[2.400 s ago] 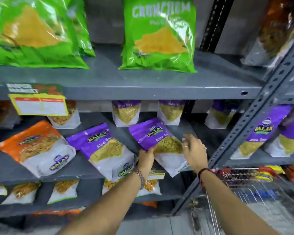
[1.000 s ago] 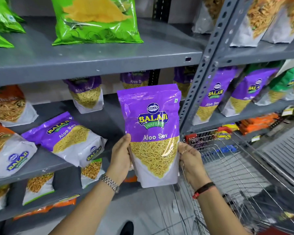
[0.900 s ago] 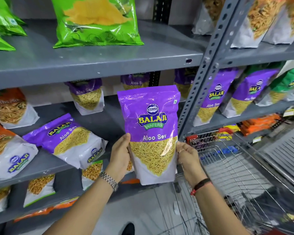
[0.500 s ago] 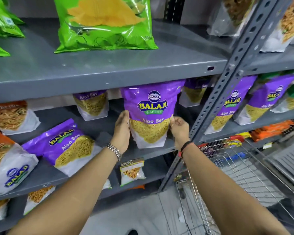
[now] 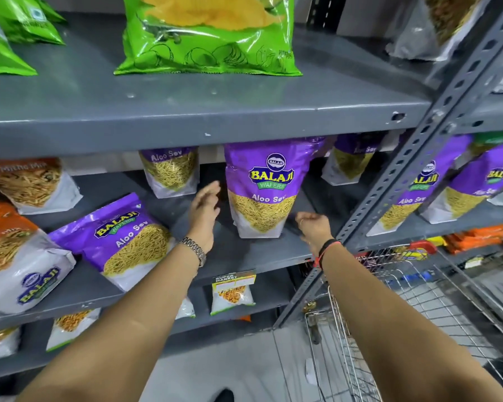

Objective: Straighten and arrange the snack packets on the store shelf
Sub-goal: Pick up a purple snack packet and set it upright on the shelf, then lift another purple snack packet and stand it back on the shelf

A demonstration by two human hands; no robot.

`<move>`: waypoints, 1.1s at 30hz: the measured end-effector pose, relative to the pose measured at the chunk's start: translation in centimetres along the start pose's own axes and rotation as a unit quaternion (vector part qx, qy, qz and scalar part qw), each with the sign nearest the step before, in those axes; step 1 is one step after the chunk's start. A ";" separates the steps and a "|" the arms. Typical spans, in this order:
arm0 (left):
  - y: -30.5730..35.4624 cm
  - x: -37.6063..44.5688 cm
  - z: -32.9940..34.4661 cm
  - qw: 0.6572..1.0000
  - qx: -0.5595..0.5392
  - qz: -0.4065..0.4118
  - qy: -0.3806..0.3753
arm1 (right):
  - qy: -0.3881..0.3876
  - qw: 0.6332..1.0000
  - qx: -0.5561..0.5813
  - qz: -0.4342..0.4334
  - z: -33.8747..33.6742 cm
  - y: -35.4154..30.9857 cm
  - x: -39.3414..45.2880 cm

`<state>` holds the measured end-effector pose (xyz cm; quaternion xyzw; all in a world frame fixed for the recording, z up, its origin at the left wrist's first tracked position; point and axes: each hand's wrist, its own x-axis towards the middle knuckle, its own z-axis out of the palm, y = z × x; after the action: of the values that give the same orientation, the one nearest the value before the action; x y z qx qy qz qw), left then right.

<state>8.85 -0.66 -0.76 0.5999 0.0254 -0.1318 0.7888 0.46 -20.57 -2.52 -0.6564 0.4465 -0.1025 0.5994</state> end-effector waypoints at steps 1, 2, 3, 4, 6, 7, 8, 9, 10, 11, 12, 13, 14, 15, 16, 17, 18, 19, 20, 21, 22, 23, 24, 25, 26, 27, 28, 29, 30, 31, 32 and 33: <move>0.2 -0.4 -1.0 1.000 0.003 0.013 0.023 | -0.040 0.999 -0.018 0.015 -0.5 0.3 -1.1; 0.3 -0.9 -2.1 0.998 0.002 0.029 0.055 | -0.080 0.996 -0.037 0.027 -0.9 0.7 -2.3; 0.4 -1.5 -3.3 0.995 0.004 0.046 0.088 | -0.110 0.992 -0.051 0.026 -1.1 1.0 -3.2; 0.5 -2.1 -4.5 0.991 0.003 0.060 0.115 | -0.131 0.989 -0.059 0.022 -1.0 1.2 -4.1; 0.8 -3.4 -7.3 0.983 -0.002 0.090 0.159 | -0.162 0.985 -0.061 0.019 -0.1 1.4 -5.9; 1.0 -4.0 -8.7 0.977 -0.006 0.106 0.184 | -0.182 0.981 -0.055 0.022 0.7 1.3 -6.6; 1.2 -4.6 -10.2 0.969 -0.019 0.121 0.213 | -0.203 0.978 -0.050 0.025 1.6 1.2 -7.4; 1.5 -5.2 -11.7 0.961 -0.035 0.125 0.244 | -0.227 0.973 -0.043 0.021 2.7 1.0 -8.3; 1.9 -5.9 -13.0 0.952 -0.048 0.117 0.278 | -0.241 0.969 -0.054 0.015 3.9 0.6 -9.3; 2.2 -6.4 -14.3 0.944 -0.046 0.097 0.311 | -0.249 0.966 -0.063 0.002 5.2 0.3 -10.1; 2.4 -6.7 -15.8 0.941 -0.025 0.060 0.333 | -0.249 0.965 -0.075 -0.011 6.5 0.1 -10.8; 2.6 -6.9 -17.2 0.941 0.025 0.008 0.336 | -0.249 0.965 -0.081 -0.015 8.0 -0.1 -11.4; 2.6 -6.8 -18.6 0.945 0.076 -0.045 0.314 | -0.242 0.966 -0.092 -0.019 9.3 -0.3 -11.9; 2.4 -6.7 -19.8 0.951 0.101 -0.085 0.280 | -0.234 0.966 -0.101 -0.033 10.9 -0.4 -12.1; 2.2 -6.4 -20.8 0.955 0.103 -0.119 0.252 | -0.237 0.963 -0.120 -0.046 12.5 -0.7 -12.3; 1.8 -6.2 -21.3 0.958 0.086 -0.148 0.231 | -0.241 0.958 -0.139 -0.064 14.1 -1.0 -12.4; 1.3 -6.0 -21.5 0.960 0.062 -0.175 0.211 | -0.248 0.952 -0.168 -0.071 15.2 -1.4 -12.6; 0.8 -5.7 -21.7 0.961 0.035 -0.198 0.189 | -0.255 0.943 -0.198 -0.074 16.4 -1.8 -12.7; 0.3 -5.5 -21.7 0.962 0.019 -0.218 0.166 | -0.259 0.934 -0.234 -0.074 17.4 -2.1 -12.7; -0.2 -5.2 -21.8 0.961 0.008 -0.231 0.152 | -0.257 0.925 -0.269 -0.080 18.4 -2.3 -12.4; -0.7 -4.8 -22.1 0.961 -0.002 -0.229 0.155 | -0.247 0.921 -0.292 -0.077 19.1 -2.5 -12.1; -1.2 -4.5 -22.3 0.960 -0.006 -0.223 0.170 | -0.240 0.917 -0.310 -0.078 19.8 -2.6 -11.6; -1.6 -4.0 -22.5 0.957 -0.002 -0.220 0.189 | -0.245 0.912 -0.321 -0.069 20.1 -2.6 -11.3; -1.9 -3.7 -22.7 0.953 0.007 -0.219 0.207 | -0.246 0.911 -0.327 -0.060 20.2 -2.7 -11.2; -2.1 -3.5 -22.8 0.950 0.018 -0.216 0.225 | -0.247 0.911 -0.326 -0.044 20.2 -2.6 -11.2; -2.5 -3.3 -23.0 0.948 0.028 -0.214 0.234 | -0.249 0.909 -0.332 -0.034 20.1 -2.5 -11.1; -2.6 -3.2 -22.9 0.950 0.031 -0.206 0.234 | -0.243 0.908 -0.339 -0.031 19.9 -2.4 -11.1; -2.7 -3.3 -23.0 0.952 0.033 -0.203 0.225 | -0.236 0.912 -0.333 -0.037 19.7 -2.3 -11.1; -2.9 -3.5 -23.1 0.956 0.031 -0.198 0.213 | -0.233 0.918 -0.319 -0.027 19.5 -1.9 -11.1; -2.7 -3.8 -23.0 0.959 0.027 -0.197 0.202 | -0.231 0.924 -0.304 -0.010 19.2 -1.3 -11.1; -2.7 -4.2 -22.9 0.962 0.017 -0.191 0.193 | -0.223 0.929 -0.294 0.000 19.0 -0.8 -11.3; -2.4 -4.8 -22.6 0.966 0.001 -0.182 0.183 | -0.212 0.936 -0.281 0.002 18.9 -0.1 -11.4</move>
<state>6.30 21.15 -8.40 0.5995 0.2778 -0.1614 0.7330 6.56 0.64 -2.76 -0.8038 0.3212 0.1700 0.4710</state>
